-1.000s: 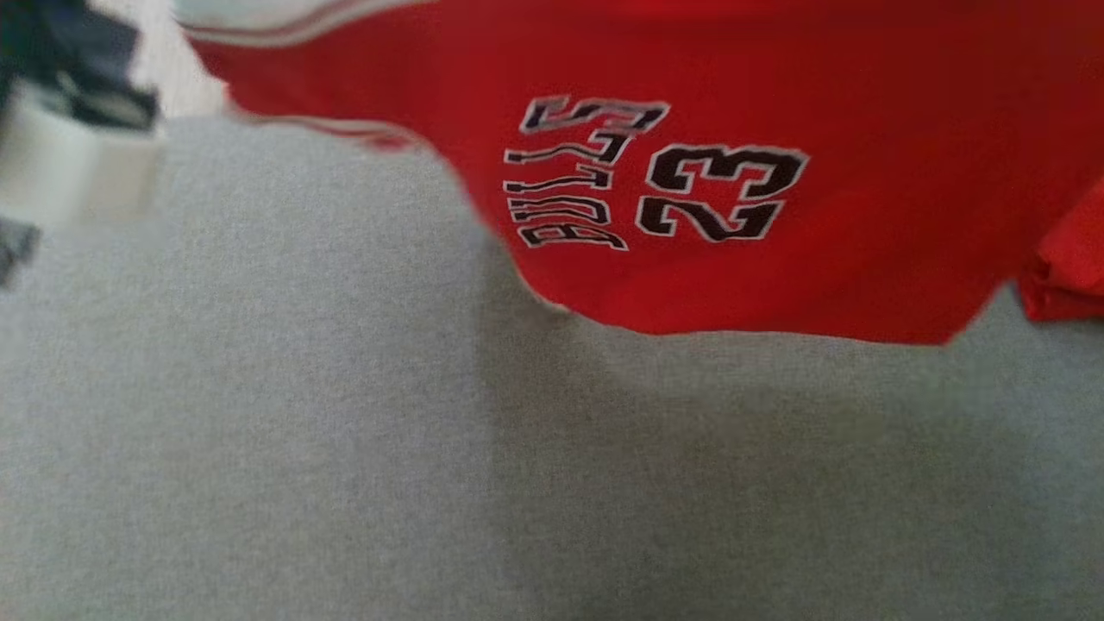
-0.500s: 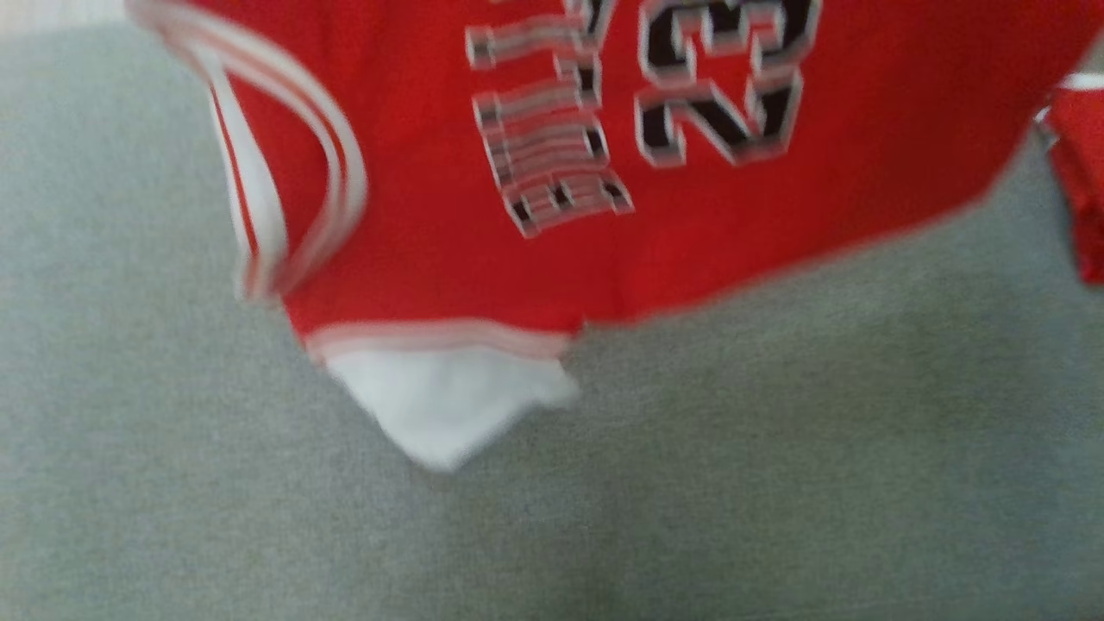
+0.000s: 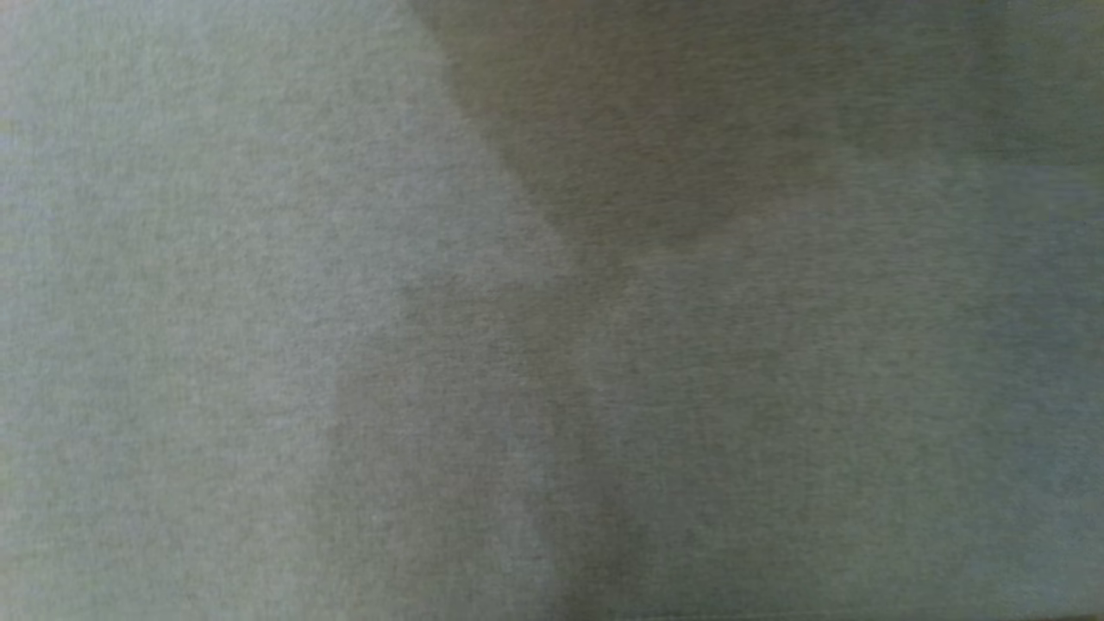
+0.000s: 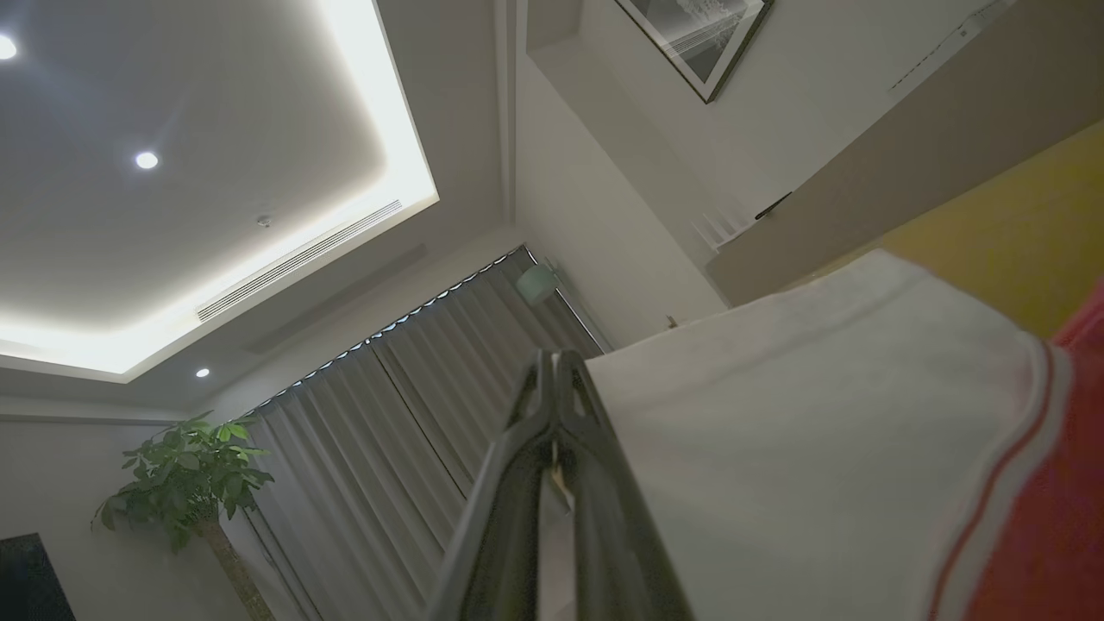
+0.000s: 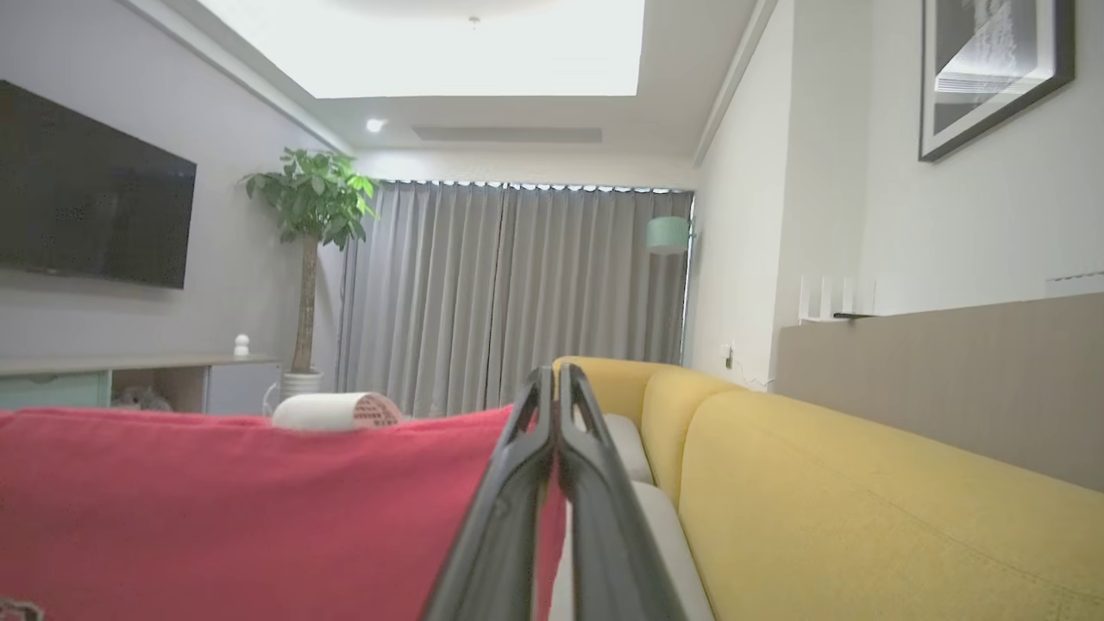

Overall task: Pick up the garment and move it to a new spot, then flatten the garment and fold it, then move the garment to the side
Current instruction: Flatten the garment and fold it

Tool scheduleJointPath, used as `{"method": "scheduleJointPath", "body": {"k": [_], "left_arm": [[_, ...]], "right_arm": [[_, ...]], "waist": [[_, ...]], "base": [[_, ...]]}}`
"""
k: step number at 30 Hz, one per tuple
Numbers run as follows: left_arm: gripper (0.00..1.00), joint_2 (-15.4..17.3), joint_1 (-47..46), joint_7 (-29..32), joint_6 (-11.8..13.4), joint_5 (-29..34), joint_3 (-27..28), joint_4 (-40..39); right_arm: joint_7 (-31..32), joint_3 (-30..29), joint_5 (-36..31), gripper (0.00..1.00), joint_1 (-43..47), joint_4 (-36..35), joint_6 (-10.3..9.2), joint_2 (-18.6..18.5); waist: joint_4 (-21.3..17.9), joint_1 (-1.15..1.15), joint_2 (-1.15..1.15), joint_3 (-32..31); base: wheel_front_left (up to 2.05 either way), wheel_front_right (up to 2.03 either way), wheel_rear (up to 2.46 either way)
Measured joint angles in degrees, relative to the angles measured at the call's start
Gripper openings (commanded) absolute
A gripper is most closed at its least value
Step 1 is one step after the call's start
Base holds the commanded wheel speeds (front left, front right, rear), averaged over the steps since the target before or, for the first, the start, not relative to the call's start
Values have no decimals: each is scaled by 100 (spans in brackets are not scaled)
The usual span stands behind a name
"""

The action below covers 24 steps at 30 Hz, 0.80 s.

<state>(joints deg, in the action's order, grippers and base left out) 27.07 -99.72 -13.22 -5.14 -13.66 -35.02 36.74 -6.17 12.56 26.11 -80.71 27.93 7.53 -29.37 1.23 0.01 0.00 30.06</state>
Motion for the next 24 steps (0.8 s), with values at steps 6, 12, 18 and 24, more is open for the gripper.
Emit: {"method": "scheduleJointPath", "body": {"k": [6, 12, 18, 24], "left_arm": [[0, -41, 510, -155, -93, -215, -30, -114], [0, 53, 2132, -155, -143, -430, -140, -667], [0, 509, 4046, -155, -32, -584, -182, -1652], [0, 892, 6074, -155, 330, -625, -470, -2464]], "right_arm": [[-230, 235, 53, 0, 166, 436, 0, -200], [-571, 275, 315, 0, 1168, 839, 0, -208], [-757, 131, 717, 0, 2641, 766, 0, -241], [-805, -88, 966, 0, 4108, 269, 0, -245]], "waist": [[264, 0, 0, 289], [424, 1, 0, 265], [367, -1, 0, -207], [254, -2, 0, -736]], "base": [[0, 0, 0], [0, 0, 0], [0, 0, 0], [0, 0, 0]]}}
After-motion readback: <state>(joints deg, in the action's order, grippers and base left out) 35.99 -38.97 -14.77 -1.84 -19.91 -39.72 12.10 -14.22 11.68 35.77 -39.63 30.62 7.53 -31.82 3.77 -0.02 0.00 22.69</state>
